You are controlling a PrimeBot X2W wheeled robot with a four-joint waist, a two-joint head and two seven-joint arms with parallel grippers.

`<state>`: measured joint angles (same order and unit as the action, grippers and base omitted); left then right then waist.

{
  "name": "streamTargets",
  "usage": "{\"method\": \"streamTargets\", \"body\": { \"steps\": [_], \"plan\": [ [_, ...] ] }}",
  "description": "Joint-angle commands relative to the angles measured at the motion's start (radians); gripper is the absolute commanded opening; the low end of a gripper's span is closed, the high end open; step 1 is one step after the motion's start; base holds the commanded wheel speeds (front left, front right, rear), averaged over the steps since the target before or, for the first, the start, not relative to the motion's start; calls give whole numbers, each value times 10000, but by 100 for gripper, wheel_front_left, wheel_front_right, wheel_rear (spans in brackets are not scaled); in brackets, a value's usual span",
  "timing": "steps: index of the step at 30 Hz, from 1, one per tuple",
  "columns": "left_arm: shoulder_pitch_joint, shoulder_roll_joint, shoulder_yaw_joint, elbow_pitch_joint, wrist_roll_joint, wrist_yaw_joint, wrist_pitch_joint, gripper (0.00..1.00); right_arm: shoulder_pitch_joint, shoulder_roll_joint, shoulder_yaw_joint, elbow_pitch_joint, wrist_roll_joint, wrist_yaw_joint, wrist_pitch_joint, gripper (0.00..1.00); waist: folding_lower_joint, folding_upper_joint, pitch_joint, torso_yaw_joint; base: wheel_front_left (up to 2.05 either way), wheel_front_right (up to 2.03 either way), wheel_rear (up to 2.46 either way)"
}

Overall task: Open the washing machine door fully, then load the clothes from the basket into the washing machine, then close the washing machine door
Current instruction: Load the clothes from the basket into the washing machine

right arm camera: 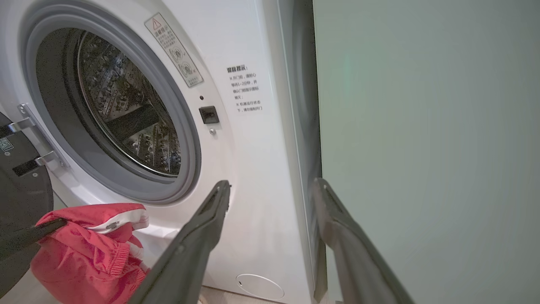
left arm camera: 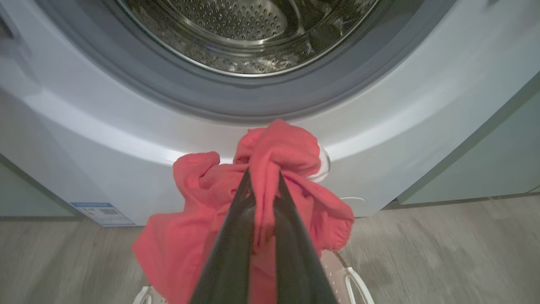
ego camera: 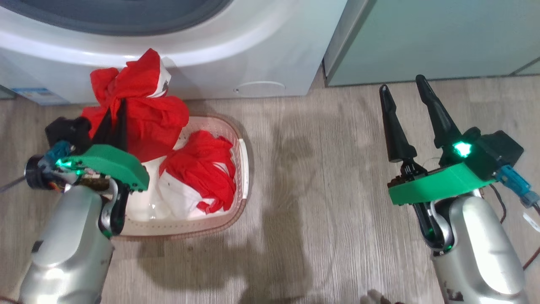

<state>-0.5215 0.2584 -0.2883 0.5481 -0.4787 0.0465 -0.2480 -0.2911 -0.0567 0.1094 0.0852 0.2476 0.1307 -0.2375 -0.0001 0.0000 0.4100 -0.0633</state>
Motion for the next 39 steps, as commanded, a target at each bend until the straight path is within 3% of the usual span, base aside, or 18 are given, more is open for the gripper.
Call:
{"method": "streamTargets", "body": {
  "steps": [1,7,17,39],
  "plan": [
    [100,477,429,-726,162,118,-136,0,150,65,172,-351,14,0,-2,100,1,0,-244,9,0,0,0],
    [1575,816,678,-3160,487,640,-136,0,598,65,22,-134,-16,0,39,100,1,0,-1154,-58,0,0,0],
    [3213,1071,664,-5132,743,1357,132,0,1200,65,-142,76,-90,0,125,100,1,0,-2059,-154,0,0,0],
    [4897,1297,498,-6399,709,1875,590,0,2448,65,-461,-350,-198,0,643,100,1,0,-3272,-212,0,0,0]
  ]
}}
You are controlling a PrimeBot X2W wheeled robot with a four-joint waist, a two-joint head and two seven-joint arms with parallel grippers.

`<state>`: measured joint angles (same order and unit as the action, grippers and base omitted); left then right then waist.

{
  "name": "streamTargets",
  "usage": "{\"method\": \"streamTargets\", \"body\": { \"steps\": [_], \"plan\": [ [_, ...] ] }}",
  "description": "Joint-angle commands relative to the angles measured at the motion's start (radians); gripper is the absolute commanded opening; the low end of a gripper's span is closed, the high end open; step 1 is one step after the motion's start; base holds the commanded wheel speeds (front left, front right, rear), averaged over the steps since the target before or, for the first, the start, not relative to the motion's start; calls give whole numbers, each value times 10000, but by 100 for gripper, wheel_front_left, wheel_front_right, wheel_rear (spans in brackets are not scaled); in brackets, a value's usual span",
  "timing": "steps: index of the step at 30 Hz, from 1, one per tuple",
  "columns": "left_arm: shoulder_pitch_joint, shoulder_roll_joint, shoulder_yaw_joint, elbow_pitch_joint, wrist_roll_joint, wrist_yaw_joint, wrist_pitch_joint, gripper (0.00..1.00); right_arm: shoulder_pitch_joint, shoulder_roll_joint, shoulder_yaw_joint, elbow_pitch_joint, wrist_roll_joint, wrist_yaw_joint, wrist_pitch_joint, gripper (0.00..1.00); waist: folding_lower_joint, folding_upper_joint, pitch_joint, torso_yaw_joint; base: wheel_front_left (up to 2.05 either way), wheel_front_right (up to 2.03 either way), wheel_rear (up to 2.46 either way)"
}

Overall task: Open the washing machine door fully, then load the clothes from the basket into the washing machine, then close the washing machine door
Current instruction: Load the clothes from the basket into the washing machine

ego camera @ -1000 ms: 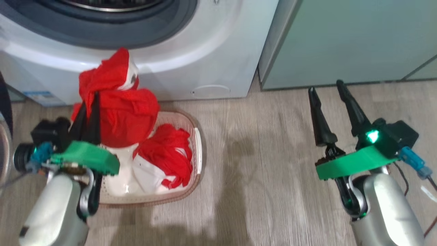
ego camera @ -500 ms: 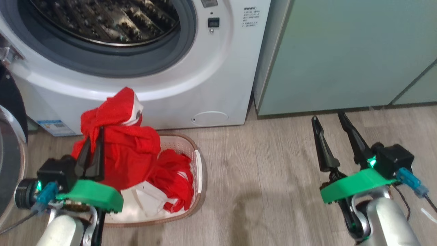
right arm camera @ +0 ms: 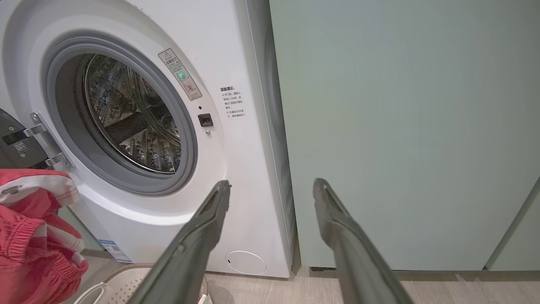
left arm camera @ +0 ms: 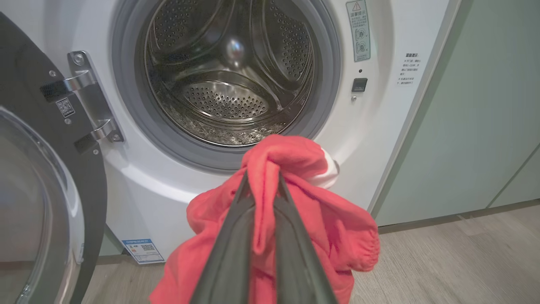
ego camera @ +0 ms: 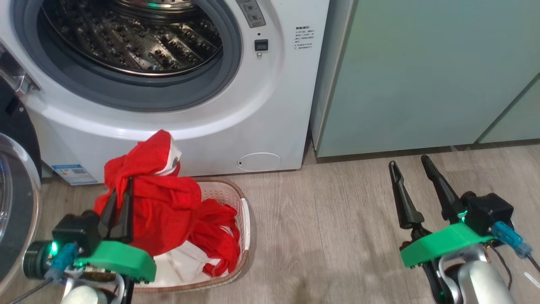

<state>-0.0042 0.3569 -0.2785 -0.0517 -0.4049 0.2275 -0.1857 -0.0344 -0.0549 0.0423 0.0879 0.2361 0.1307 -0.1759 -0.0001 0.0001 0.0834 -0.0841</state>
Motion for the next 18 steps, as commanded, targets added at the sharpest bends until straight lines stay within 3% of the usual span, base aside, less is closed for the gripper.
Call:
{"method": "streamTargets", "body": {
  "steps": [1,18],
  "plan": [
    [-258,320,401,-414,-30,79,-25,0,-105,47,208,-401,-87,0,42,100,1,-1,-12,-7,0,0,0],
    [-233,349,349,-372,-92,212,65,0,-104,47,205,-500,-102,0,158,100,1,-1,-93,8,0,0,0]
  ]
}}
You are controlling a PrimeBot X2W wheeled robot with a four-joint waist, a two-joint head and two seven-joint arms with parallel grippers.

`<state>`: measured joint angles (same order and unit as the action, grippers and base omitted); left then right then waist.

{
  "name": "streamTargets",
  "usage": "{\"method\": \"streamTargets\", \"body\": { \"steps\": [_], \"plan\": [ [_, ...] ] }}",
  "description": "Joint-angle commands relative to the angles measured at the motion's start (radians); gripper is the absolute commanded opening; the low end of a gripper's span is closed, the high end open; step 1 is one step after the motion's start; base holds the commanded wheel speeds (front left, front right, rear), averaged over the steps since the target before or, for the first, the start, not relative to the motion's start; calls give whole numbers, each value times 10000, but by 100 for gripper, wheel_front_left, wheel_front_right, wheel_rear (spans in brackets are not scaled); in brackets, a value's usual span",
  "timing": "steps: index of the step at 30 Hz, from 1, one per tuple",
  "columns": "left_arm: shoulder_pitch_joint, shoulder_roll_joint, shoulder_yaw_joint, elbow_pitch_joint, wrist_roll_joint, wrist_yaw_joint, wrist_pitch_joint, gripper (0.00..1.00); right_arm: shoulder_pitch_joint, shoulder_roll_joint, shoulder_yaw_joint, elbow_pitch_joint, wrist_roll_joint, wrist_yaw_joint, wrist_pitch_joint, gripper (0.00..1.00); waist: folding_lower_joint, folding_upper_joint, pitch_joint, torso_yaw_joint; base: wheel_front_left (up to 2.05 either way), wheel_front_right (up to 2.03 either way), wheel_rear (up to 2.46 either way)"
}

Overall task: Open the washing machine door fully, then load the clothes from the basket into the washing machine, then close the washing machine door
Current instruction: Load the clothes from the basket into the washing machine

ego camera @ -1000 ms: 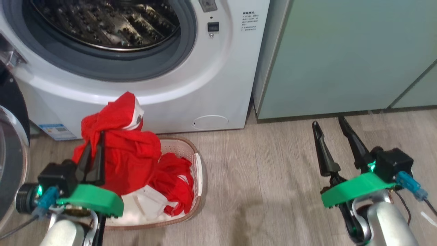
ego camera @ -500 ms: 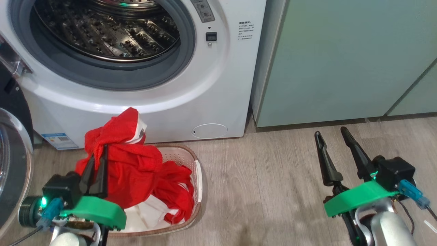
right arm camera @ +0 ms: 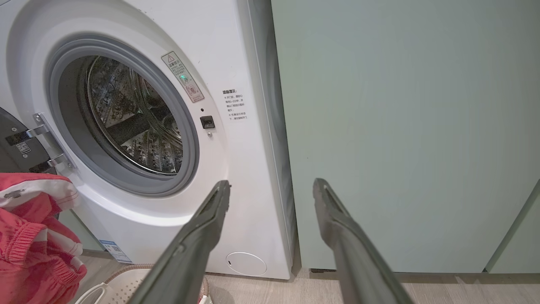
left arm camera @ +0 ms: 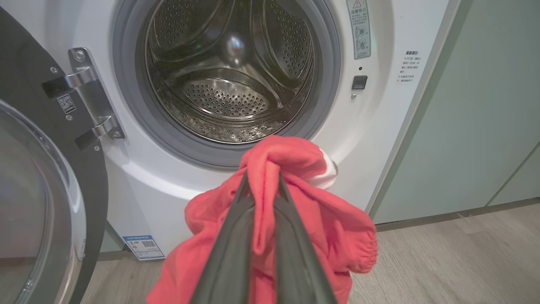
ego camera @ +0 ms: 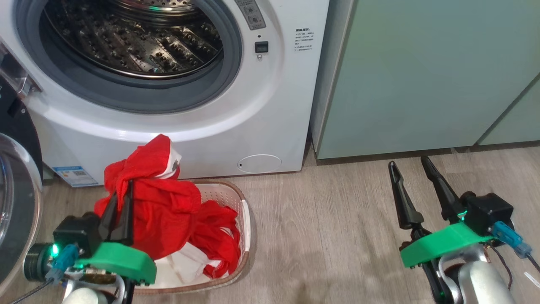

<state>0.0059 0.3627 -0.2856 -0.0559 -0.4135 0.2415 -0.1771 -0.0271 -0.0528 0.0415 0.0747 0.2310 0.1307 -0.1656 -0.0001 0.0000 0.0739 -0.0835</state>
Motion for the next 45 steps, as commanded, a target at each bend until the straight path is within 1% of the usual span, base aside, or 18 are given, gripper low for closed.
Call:
{"method": "streamTargets", "body": {
  "steps": [1,11,15,19,24,31,34,39,45],
  "plan": [
    [-341,294,415,-327,-10,77,-14,0,-185,26,216,-367,-44,0,60,100,1,0,8,1,0,0,0],
    [-454,317,422,-255,-64,149,42,0,-247,26,222,-374,-13,0,62,100,1,0,98,-24,0,0,0],
    [-765,283,424,-72,-159,78,77,0,-342,26,263,-460,10,0,49,100,1,0,335,-35,0,0,0],
    [-1374,255,438,384,-355,-138,183,0,-504,26,354,-579,37,0,34,100,1,0,753,-65,0,0,0],
    [-2634,258,506,1534,-713,-613,400,0,-838,26,502,-744,34,0,-13,100,1,0,1568,-199,0,0,0],
    [-4892,400,714,3652,-1216,-1410,702,0,-1438,26,760,-783,194,0,-292,100,1,0,2854,-687,0,0,0],
    [-5933,554,769,4619,-1401,-1806,954,0,-1708,26,933,-693,345,0,-466,100,1,0,3324,-932,0,0,0],
    [-7665,924,771,5916,-1590,-2379,1660,0,-2091,26,1252,-477,573,0,-707,100,1,0,4021,-1322,0,0,0],
    [-9516,1485,801,6861,-1672,-2774,2543,0,-2523,26,1590,-306,882,0,-896,100,1,0,4827,-1826,0,0,0]
  ]
}}
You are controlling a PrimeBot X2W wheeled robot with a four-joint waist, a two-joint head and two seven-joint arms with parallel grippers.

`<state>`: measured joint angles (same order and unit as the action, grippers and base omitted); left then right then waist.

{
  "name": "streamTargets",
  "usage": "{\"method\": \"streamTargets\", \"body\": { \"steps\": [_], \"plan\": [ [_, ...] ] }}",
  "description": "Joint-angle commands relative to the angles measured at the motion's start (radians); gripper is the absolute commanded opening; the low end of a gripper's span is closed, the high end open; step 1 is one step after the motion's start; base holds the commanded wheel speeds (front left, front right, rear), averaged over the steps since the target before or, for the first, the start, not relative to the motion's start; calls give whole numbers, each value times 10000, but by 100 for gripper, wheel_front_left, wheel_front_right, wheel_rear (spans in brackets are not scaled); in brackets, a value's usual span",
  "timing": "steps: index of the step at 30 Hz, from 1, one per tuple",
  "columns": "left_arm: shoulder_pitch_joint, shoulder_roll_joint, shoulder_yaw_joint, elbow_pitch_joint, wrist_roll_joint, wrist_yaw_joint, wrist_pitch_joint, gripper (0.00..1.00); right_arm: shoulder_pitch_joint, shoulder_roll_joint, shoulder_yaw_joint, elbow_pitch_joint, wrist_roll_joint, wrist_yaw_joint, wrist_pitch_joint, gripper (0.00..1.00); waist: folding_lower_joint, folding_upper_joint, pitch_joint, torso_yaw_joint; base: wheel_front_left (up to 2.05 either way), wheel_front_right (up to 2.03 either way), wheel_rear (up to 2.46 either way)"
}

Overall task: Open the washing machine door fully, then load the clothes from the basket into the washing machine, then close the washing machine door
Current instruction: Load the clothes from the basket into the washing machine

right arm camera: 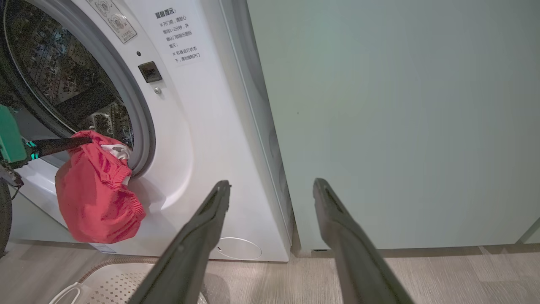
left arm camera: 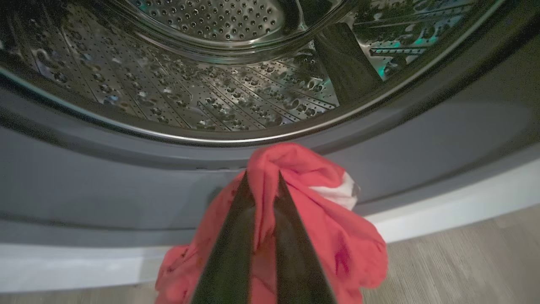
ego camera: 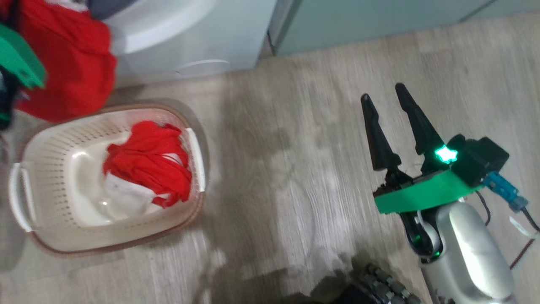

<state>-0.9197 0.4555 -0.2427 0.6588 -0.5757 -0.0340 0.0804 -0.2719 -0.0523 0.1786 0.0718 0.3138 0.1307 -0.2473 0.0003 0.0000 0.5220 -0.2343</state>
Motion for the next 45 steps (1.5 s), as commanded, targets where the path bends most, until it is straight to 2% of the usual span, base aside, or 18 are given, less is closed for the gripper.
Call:
{"method": "streamTargets", "body": {
  "steps": [1,12,21,26,31,36,45],
  "plan": [
    [-533,633,388,-166,-76,-57,112,0,-139,20,251,-257,102,0,-97,100,-3,0,465,-392,0,0,0],
    [-2915,1515,754,652,-380,-285,994,0,-634,20,540,-600,697,0,-142,100,-3,0,1715,-1227,0,0,0],
    [-4438,2110,1094,624,-436,-292,716,0,-791,20,716,-906,1044,0,-144,100,-3,0,2642,-1709,0,0,0],
    [-5098,2304,1217,527,-324,-194,169,0,-836,20,816,-1016,1205,0,-144,100,-3,0,2942,-1891,0,0,0],
    [-5743,2207,1489,597,-448,-123,-613,0,-886,20,861,-1088,1293,0,-144,100,-3,0,3162,-1980,0,0,0],
    [-6205,2269,1410,656,-128,-85,-1536,0,-955,20,914,-1169,1344,0,-144,100,-3,0,3338,-2010,0,0,0],
    [-5977,2304,1422,794,171,-206,-3081,0,-1088,20,936,-1238,1400,0,-145,100,-3,0,3486,-1968,0,0,0]
  ]
}}
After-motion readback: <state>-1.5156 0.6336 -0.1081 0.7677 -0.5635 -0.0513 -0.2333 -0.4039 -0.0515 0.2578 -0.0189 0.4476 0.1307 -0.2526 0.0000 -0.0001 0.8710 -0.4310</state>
